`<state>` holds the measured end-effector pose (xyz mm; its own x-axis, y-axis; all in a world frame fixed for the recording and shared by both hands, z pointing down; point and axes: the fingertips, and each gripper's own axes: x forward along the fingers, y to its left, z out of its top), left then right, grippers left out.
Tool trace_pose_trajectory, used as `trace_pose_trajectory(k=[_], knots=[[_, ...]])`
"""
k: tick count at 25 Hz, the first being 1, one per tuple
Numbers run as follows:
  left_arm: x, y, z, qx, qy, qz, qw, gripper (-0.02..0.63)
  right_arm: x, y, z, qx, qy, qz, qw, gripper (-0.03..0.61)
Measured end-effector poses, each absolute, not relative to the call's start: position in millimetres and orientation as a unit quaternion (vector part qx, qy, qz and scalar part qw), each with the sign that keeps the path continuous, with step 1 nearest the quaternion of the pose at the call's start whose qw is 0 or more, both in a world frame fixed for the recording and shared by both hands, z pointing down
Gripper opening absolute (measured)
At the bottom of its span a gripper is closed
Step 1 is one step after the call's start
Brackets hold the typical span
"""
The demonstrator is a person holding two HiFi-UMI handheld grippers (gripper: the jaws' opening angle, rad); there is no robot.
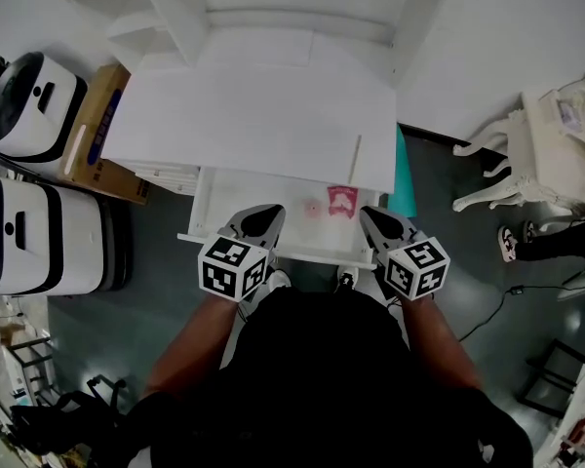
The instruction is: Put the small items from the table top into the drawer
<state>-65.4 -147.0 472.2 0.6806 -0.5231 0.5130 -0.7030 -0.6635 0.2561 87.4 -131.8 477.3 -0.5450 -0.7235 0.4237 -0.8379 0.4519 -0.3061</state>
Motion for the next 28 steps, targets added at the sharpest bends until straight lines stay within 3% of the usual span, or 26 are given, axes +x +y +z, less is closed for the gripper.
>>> trace_pose_trajectory(k=[28], knots=[[-56, -147, 485, 0.885, -0.343, 0.223, 0.222, 0.011, 93, -133, 494, 0.467, -0.837, 0.25, 0.138, 0.031]])
